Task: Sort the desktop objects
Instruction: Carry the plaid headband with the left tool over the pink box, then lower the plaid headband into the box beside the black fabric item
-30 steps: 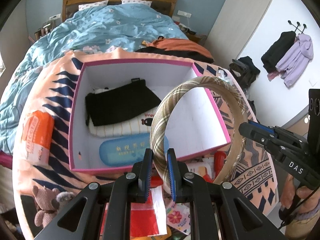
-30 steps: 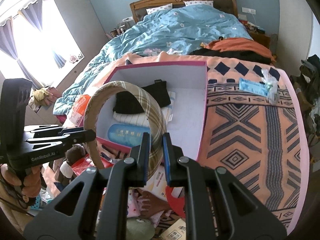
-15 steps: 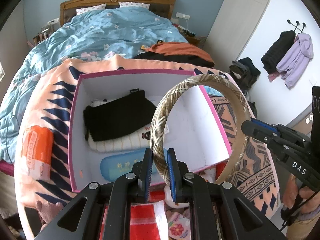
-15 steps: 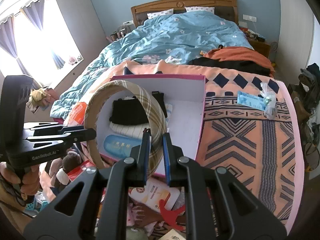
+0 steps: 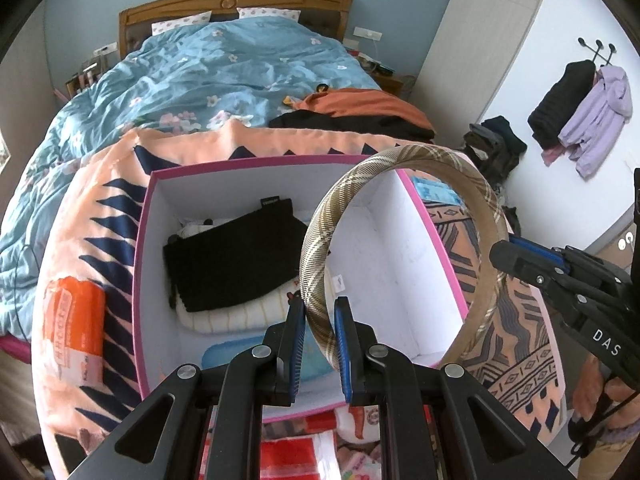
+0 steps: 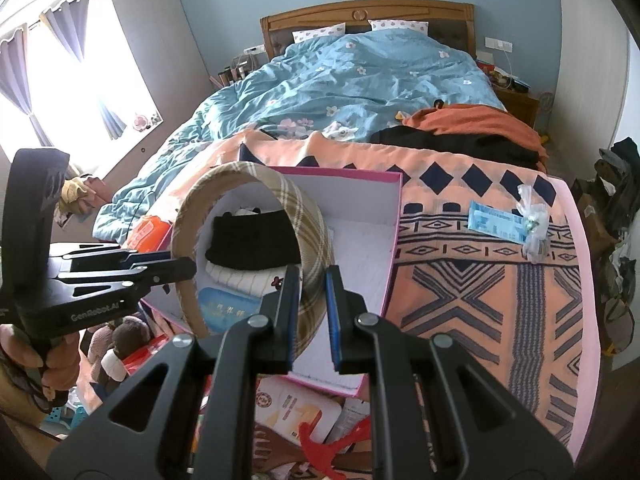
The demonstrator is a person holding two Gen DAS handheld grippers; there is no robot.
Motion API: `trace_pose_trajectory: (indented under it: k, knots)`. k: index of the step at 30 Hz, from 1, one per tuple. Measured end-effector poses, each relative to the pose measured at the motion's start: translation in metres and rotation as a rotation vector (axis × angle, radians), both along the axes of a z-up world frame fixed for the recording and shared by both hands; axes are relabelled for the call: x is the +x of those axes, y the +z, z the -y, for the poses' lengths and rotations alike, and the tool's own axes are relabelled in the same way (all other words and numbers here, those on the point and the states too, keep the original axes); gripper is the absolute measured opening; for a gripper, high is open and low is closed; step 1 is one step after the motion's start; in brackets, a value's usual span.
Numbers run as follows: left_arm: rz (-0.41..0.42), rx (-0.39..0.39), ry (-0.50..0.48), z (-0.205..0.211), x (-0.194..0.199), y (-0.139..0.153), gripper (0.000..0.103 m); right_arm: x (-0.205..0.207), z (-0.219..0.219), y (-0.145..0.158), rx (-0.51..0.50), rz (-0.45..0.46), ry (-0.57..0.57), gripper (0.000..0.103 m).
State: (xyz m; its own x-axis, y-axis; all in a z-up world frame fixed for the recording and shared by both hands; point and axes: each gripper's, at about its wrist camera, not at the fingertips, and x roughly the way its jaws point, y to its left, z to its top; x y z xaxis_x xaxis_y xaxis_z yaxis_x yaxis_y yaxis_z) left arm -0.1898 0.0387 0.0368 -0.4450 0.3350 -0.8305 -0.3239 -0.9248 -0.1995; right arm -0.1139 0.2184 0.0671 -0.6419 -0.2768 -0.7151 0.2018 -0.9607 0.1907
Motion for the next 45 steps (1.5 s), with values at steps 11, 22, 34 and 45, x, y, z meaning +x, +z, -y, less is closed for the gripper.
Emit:
trace_pose_trajectory:
  k: [11, 22, 34, 45]
  knots:
    - [0.018, -0.015, 0.004, -0.006, -0.014, -0.012, 0.013, -0.017, -0.003, -0.006, 0.014, 0.015, 0.002, 0.015]
    - [0.026, -0.023, 0.011, -0.01, -0.029, -0.02, 0.013, -0.034, -0.007, -0.014, 0.029, 0.034, 0.0, 0.015]
    - [0.043, -0.031, 0.019, -0.013, -0.042, -0.03, 0.013, -0.048, -0.009, -0.029, 0.053, 0.069, 0.001, 0.015]
    - [0.065, -0.041, 0.025, -0.015, -0.051, -0.04, 0.013, -0.06, -0.008, -0.039, 0.077, 0.097, 0.006, 0.015]
